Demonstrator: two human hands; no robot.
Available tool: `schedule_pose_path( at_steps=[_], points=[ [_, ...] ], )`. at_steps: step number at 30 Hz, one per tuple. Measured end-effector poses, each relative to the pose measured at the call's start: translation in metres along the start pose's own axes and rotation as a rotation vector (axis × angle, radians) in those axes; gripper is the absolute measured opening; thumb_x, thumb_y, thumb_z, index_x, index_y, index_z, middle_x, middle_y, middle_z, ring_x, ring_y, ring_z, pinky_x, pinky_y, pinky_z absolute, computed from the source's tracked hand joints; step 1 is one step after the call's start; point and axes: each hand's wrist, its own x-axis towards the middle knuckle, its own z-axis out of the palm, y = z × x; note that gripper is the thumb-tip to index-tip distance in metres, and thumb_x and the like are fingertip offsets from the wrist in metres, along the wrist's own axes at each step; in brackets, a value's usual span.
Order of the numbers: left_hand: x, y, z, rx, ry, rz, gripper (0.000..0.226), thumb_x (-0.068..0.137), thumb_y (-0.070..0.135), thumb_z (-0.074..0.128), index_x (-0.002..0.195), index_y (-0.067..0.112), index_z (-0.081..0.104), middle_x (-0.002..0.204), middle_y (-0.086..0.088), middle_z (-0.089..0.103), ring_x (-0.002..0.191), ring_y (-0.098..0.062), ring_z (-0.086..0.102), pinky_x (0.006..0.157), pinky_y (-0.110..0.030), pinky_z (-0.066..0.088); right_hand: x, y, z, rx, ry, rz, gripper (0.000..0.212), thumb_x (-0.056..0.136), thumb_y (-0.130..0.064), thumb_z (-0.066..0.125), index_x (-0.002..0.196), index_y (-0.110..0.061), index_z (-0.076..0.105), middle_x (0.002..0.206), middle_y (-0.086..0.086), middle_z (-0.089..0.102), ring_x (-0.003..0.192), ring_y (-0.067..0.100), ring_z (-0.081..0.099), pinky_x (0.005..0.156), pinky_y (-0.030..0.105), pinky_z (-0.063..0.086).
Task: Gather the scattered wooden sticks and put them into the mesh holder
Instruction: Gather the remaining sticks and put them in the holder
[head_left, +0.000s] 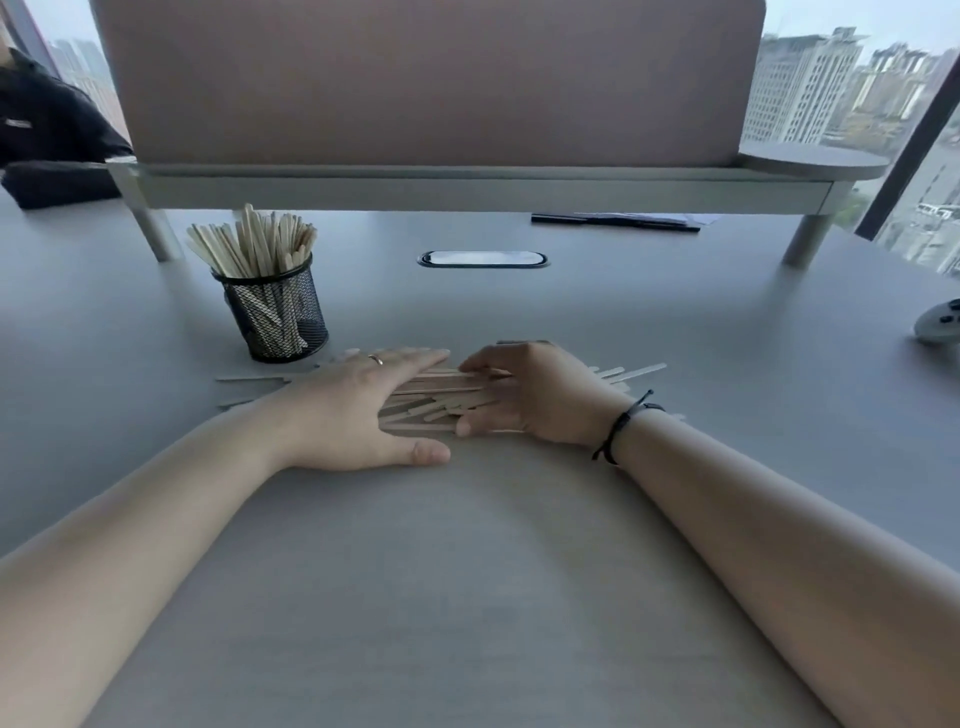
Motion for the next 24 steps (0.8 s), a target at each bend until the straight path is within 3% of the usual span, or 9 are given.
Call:
schedule_pose_path(
  at_steps=[3,5,8,10,14,18,21,24],
  points=[
    [-0.001,-0.019,0.000,0.065,-0.028,-0.055,0.118,0.056,0.101,0.037,0.156,0.044,0.010,0.165,0.016,0.012,0.151,-0.005,0.010,0.124,-0.041,0.008,-0.006,0.001,-0.005,-0.101,0.176,0.022,0.085,0.063,-0.089,0.053,0.131,-0.039,0.056,0.137,-0.016,0.058,0.124,0.012,0.055,0.098,0.034,0.046],
    [0.002,-0.028,0.002,0.074,-0.044,-0.093,0.121,0.053,0.104,0.033,0.156,0.044,0.008,0.166,0.013,0.008,0.152,-0.006,0.006,0.124,-0.041,0.006,-0.016,0.007,-0.013,-0.118,0.201,0.071,0.094,0.063,-0.097,0.036,0.138,-0.042,0.049,0.150,-0.015,0.046,0.136,0.012,0.044,0.113,0.041,0.035],
    [0.003,-0.036,0.001,0.098,-0.054,-0.145,0.123,0.050,0.107,0.028,0.155,0.047,0.004,0.167,0.011,0.002,0.153,-0.009,0.001,0.124,-0.041,0.006,-0.039,0.022,-0.022,-0.202,-0.050,0.174,0.106,0.058,-0.102,0.025,0.151,-0.050,0.020,0.166,-0.008,0.014,0.153,0.013,0.008,0.123,0.049,0.003],
    [0.003,-0.039,0.002,0.090,-0.053,-0.176,0.122,0.050,0.107,0.028,0.154,0.049,0.003,0.167,0.009,0.001,0.153,-0.011,0.001,0.124,-0.039,0.007,-0.050,0.029,-0.024,-0.238,-0.170,0.214,0.108,0.059,-0.099,0.031,0.153,-0.049,0.010,0.165,-0.008,0.008,0.152,0.011,-0.001,0.122,0.042,-0.004],
    [0.007,-0.030,0.012,0.012,-0.021,-0.187,0.118,0.055,0.105,0.029,0.155,0.047,0.004,0.168,0.002,0.002,0.153,-0.013,0.000,0.124,-0.038,0.007,-0.042,0.022,-0.015,-0.163,-0.090,0.202,0.109,0.064,-0.093,0.045,0.155,-0.041,0.014,0.164,-0.006,0.016,0.152,0.014,0.007,0.120,0.032,0.007],
    [0.021,-0.006,0.020,-0.028,0.039,-0.080,0.111,0.063,0.100,0.030,0.156,0.043,0.006,0.167,0.012,0.006,0.152,-0.007,0.005,0.123,-0.041,0.015,-0.024,0.006,0.000,-0.180,0.022,0.092,0.094,0.073,-0.086,0.049,0.151,-0.036,0.031,0.155,-0.010,0.038,0.143,0.015,0.032,0.112,0.029,0.026],
    [0.028,0.000,0.023,-0.073,0.116,-0.083,0.110,0.064,0.099,0.032,0.155,0.039,0.020,0.163,0.017,0.019,0.150,-0.006,0.017,0.120,-0.040,0.024,-0.017,0.005,0.002,-0.247,0.127,0.070,0.076,0.080,-0.083,0.041,0.142,-0.039,0.045,0.142,-0.011,0.054,0.132,0.017,0.048,0.100,0.031,0.037],
    [0.029,-0.002,0.023,-0.175,0.161,-0.087,0.111,0.055,0.098,0.048,0.151,0.046,0.028,0.164,0.012,0.019,0.148,-0.009,0.025,0.118,-0.040,0.029,-0.013,0.013,0.005,-0.249,0.232,0.034,0.071,0.083,-0.083,0.031,0.132,-0.036,0.055,0.118,-0.007,0.065,0.113,0.022,0.057,0.088,0.033,0.043]
  ],
)
